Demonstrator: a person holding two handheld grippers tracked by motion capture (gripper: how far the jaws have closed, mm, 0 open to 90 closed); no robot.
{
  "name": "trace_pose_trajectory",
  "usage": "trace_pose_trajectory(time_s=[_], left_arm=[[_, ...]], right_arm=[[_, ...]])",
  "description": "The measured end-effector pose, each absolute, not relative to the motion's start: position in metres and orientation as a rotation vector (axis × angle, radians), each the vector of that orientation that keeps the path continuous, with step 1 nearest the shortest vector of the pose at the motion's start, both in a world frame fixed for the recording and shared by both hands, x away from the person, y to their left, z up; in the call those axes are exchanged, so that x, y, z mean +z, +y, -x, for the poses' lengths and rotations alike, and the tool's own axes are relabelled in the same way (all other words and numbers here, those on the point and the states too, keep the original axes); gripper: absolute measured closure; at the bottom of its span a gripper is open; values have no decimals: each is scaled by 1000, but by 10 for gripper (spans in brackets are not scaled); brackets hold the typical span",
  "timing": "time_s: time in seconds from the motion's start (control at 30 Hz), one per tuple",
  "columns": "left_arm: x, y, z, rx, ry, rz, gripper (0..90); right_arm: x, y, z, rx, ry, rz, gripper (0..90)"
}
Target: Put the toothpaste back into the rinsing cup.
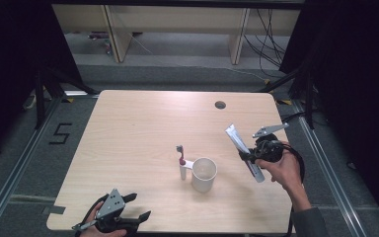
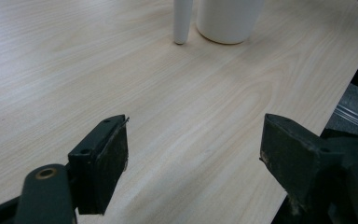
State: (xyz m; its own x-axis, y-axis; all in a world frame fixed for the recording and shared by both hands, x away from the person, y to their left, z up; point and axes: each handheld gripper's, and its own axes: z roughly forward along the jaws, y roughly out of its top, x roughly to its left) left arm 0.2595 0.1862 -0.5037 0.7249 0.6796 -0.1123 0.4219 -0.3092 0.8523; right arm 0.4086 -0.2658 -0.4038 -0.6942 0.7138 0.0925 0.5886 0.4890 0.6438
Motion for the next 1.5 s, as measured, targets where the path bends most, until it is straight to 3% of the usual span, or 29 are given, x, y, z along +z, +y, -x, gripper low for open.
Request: trace_pose_trajectory(time_s=[0.3,1.5], left_arm=[[-505,186,-261,314,869,-1955,180],[-505,185,-262,322,870,-1968,177]], right_arm=[[-398,-260,-402,1120,2482,-1160,764],[-370,-216,-396,1556,2338,-956,763]])
